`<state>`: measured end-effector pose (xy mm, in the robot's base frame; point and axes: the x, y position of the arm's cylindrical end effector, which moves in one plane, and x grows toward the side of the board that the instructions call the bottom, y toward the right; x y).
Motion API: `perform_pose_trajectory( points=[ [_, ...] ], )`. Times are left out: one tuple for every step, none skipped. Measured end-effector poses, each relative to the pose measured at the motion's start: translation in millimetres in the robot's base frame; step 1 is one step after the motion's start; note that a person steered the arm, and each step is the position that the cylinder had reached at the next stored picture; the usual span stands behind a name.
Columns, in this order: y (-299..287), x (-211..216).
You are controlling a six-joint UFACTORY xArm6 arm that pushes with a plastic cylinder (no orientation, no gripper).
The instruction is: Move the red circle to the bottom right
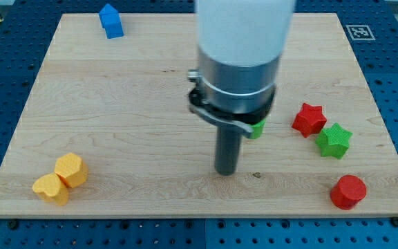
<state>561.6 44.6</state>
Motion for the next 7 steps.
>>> perform_pose_trajectory(
  points=[
    [32.4, 2.9],
    [72.5, 34.5],
    [81.1, 56.9],
    [80.8, 56.0],
    [94.4, 57.3],
    [106.5, 56.5],
    [117.9, 57.0]
  ],
)
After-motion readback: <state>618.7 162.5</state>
